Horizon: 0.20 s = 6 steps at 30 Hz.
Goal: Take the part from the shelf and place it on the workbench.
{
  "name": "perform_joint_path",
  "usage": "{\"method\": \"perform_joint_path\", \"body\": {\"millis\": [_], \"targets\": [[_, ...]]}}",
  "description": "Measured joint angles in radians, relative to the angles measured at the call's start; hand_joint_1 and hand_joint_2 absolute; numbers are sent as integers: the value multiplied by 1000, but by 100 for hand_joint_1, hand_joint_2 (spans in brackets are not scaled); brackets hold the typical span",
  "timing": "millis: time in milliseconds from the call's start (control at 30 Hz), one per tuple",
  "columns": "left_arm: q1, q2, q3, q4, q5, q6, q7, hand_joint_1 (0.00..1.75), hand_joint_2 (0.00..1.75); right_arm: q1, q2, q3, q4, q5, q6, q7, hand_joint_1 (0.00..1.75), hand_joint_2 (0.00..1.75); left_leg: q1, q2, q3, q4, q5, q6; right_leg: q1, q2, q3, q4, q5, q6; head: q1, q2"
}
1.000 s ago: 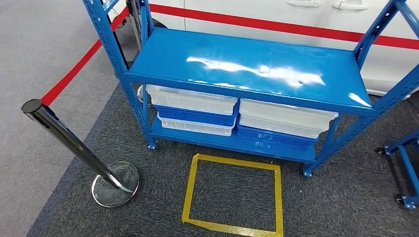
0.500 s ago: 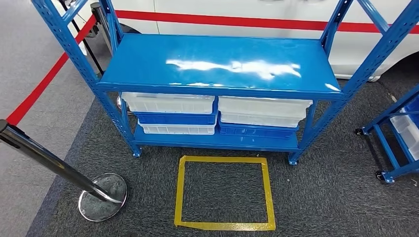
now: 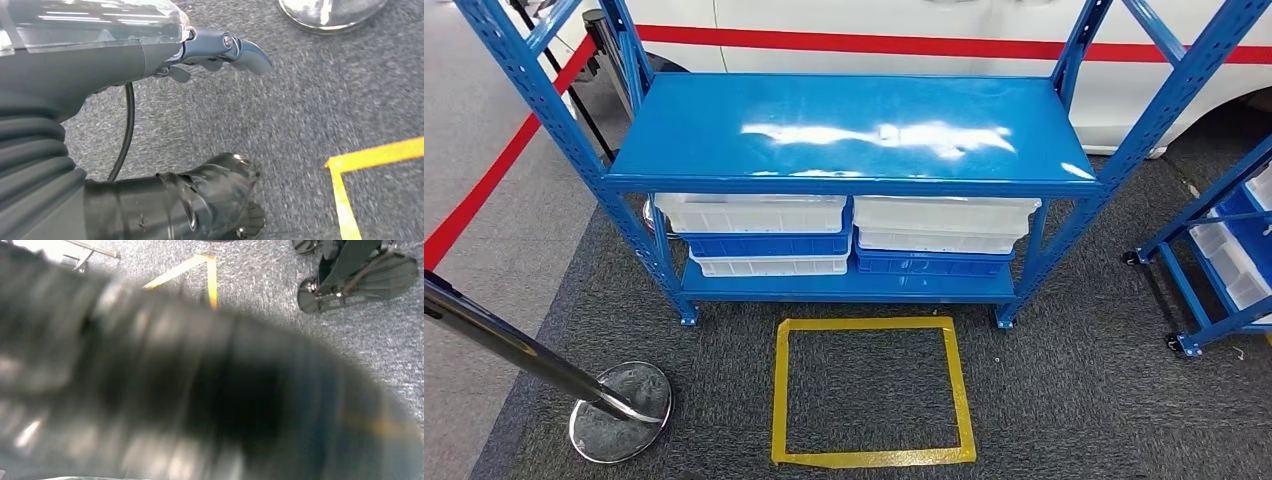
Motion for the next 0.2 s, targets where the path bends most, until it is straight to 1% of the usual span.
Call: {"method": "perform_joint_path", "body": {"millis": [33,67,100,133,167,200], "targets": [[0,0,0,0,0,0,0,0,175,0,0,0,0,2,1,-3,0,175,2,2,1,-4,4,6,-1,-3,-12,29,-20,5,0,0],[0,-1,0,0,0,0,-1,0,175,0,0,0,0,3,1,-6,0,175,3,5,1,-6,6,11,-3,-7,-34,78,-50,9,0,0],[0,-1,0,0,0,0,-1,0,175,0,0,0,0,4,2,-8,0,175,3,7,0,-6,6,12,-4,-10,-65,142,-84,13,0,0],[1,-1,0,0,0,0,-1,0,175,0,0,0,0,5,2,-8,0,175,2,9,0,-6,6,13,-6,-11,-97,208,-111,17,0,0],[1,-1,0,0,0,-1,-1,0,175,0,0,0,0,6,2,-9,0,175,2,11,0,-5,6,13,-8,-12,-119,253,-122,19,0,0],[1,-1,0,0,0,-1,-1,0,175,0,0,0,0,6,2,-9,0,175,2,12,0,-5,6,12,-8,-12,-131,277,-128,20,0,0]]}}
